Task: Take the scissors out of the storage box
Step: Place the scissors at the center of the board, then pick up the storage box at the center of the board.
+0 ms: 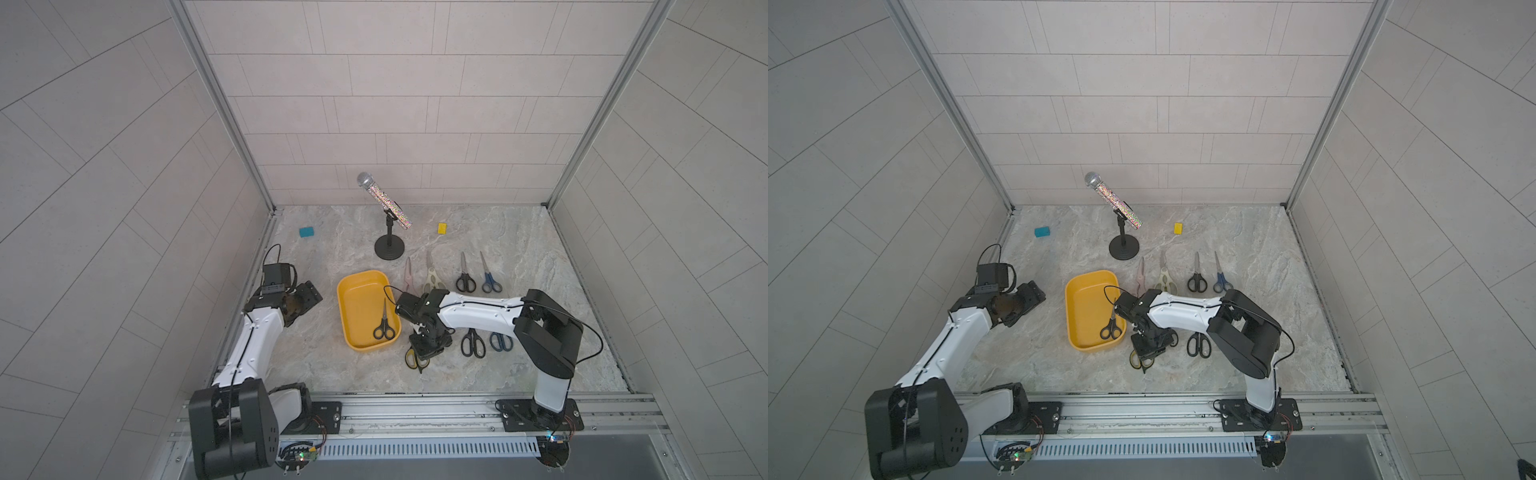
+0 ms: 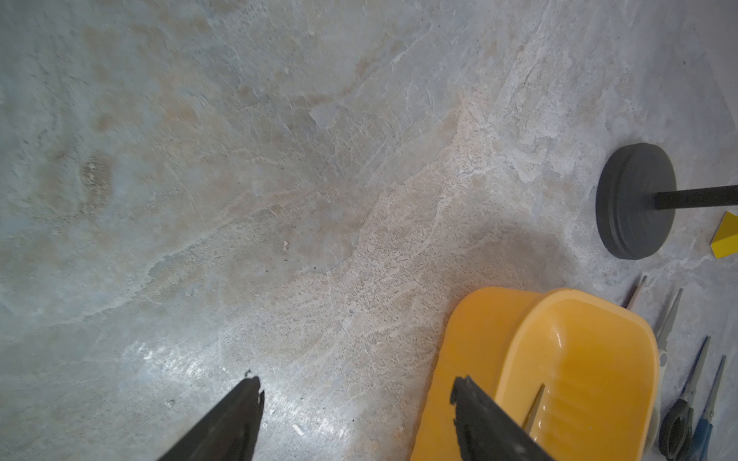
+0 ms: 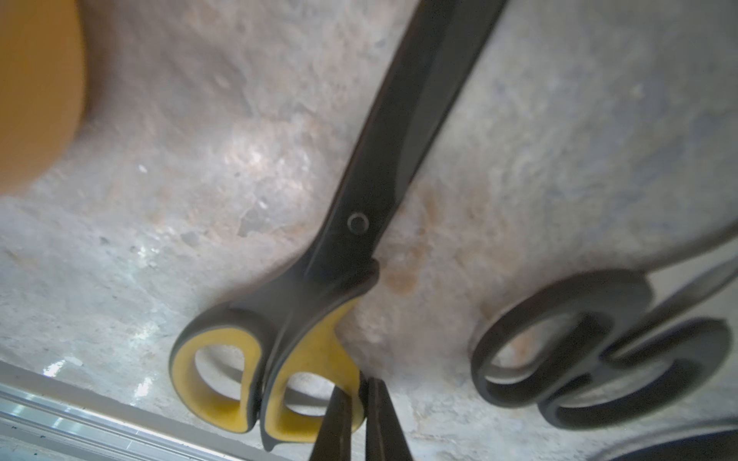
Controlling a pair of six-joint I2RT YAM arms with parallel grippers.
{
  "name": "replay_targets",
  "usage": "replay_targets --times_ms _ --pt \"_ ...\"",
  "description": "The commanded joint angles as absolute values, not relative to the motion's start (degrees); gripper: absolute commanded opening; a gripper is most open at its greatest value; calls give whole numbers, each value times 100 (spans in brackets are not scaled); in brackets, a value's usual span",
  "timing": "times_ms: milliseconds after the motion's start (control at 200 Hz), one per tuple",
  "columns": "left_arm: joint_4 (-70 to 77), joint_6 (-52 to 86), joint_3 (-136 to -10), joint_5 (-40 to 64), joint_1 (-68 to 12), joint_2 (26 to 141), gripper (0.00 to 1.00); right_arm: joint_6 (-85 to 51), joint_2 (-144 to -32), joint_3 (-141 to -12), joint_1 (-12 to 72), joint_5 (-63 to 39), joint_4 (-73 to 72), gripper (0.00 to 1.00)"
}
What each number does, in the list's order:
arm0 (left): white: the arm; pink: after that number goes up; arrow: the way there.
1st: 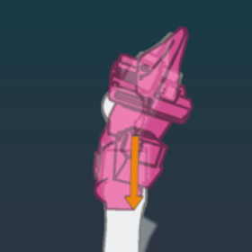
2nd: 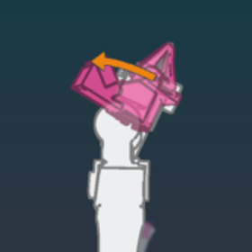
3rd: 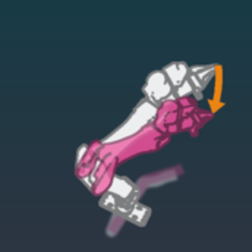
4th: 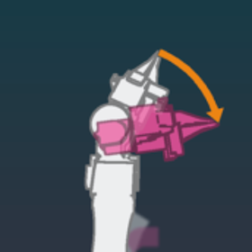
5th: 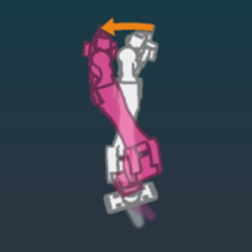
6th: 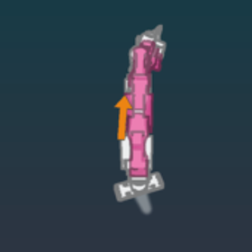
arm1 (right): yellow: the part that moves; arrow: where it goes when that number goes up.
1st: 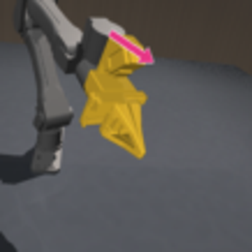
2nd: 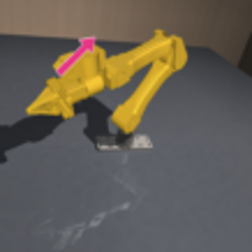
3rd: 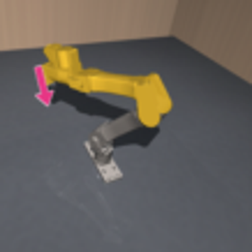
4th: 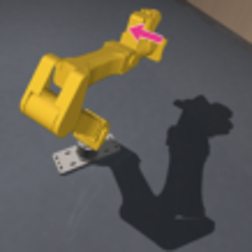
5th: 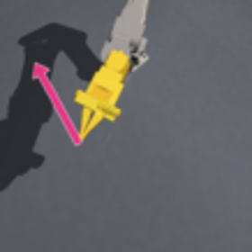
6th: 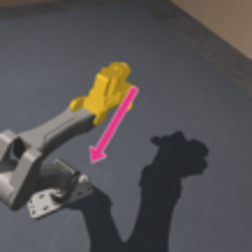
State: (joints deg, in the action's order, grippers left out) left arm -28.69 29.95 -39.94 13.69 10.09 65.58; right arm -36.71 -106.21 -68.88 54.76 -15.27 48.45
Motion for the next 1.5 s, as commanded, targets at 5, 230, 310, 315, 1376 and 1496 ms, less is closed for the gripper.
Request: replay_targets --times_ms 5,230,310,315,1376,1496 --pt "-2847 2905 -3955 1306 976 6510 81 -3573 -10679 -7019 5519 -1474 5036 13" --pt "-3017 2840 -3999 1473 878 6545 81 -3555 -10132 -7270 5504 -880 5297 31" --pt "-3096 2859 -3967 1547 724 6435 81 -3526 -9878 -7444 5440 -642 5405 31" --pt "-3100 2858 -3961 1547 705 6421 81 -3525 -9865 -7449 5436 -633 5409 31" --pt "-2436 2825 -4214 909 -1036 7647 16 -3097 -9298 -7495 4603 -1374 4749 28" --pt "-2775 2729 -4236 778 -1031 7486 5 -2960 -9479 -7812 4768 -1586 4629 27"
